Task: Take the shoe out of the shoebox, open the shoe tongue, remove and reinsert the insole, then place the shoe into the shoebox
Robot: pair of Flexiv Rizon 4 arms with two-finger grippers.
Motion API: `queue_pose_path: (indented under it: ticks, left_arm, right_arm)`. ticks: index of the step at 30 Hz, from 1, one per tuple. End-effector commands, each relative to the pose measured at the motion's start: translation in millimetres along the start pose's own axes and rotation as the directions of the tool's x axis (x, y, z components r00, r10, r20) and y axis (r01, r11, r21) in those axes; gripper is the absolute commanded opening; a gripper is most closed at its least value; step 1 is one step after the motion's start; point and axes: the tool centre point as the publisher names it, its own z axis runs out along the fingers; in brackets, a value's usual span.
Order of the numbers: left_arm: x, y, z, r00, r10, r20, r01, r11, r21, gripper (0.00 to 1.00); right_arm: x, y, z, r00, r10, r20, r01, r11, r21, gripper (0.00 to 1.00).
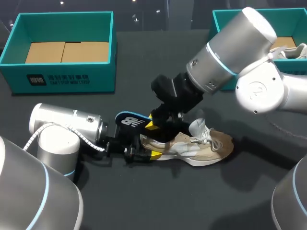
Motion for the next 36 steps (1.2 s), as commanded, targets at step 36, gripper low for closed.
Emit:
queue_pose_path:
  ticks: [36]
  left_arm:
    - [0.5, 2, 1, 1.000, 0.000, 0.001, 0.000, 1.000, -0.001, 0.00]
  right_arm:
    - [43.9, 60.8, -149, 0.959, 0.206, -0.196, -0.279, 0.814, -0.509, 0.00]
